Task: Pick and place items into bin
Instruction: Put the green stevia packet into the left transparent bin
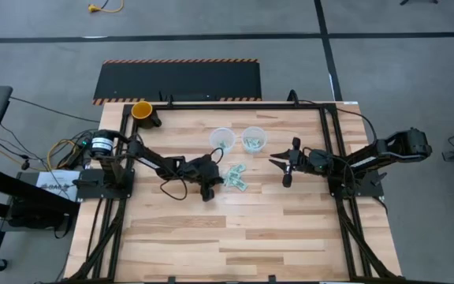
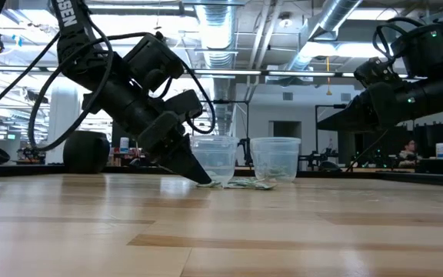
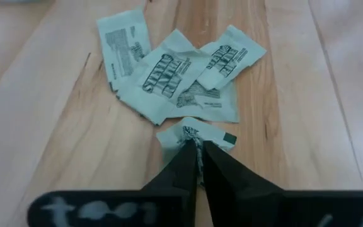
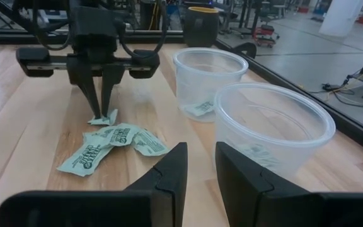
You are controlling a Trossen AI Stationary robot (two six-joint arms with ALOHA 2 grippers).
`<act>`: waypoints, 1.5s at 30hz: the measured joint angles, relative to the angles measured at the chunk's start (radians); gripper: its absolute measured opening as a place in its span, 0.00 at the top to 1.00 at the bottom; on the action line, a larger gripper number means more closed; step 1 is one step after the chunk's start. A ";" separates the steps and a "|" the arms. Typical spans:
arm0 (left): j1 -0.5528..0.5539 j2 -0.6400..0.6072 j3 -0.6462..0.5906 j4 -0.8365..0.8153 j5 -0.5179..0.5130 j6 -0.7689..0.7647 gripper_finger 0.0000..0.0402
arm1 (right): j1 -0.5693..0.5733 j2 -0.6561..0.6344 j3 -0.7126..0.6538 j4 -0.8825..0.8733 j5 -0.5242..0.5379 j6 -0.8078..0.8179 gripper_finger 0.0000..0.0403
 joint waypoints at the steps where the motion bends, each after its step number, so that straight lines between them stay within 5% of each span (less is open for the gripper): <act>1: -0.008 -0.004 0.000 0.007 -0.013 0.001 0.99 | 0.000 0.000 0.000 0.000 0.000 0.004 0.81; 5: -0.039 -0.048 -0.004 -0.014 -0.101 0.046 0.98 | 0.000 0.000 0.000 -0.010 0.000 0.011 0.81; 15: -0.059 -0.288 -0.002 0.024 -0.632 0.226 0.99 | 0.000 0.000 0.000 -0.023 0.000 0.011 0.81; 18: -0.023 -0.333 -0.001 0.024 -0.710 0.275 0.98 | 0.000 0.000 0.000 -0.023 0.000 0.005 0.81; 26: 0.086 -0.326 -0.001 0.032 -0.497 0.232 0.86 | 0.000 0.000 0.000 -0.023 0.000 0.004 0.81; 34: 0.081 -0.320 0.000 0.054 -0.465 0.189 0.70 | 0.000 0.000 0.000 -0.023 0.000 0.004 0.81; 40: 0.006 -0.320 0.001 0.056 -0.129 0.192 0.64 | 0.000 0.000 0.000 -0.023 0.000 0.004 0.81; 45: -0.086 -0.297 0.002 0.086 -0.199 0.226 0.63 | 0.000 0.000 0.000 -0.023 0.000 0.004 0.81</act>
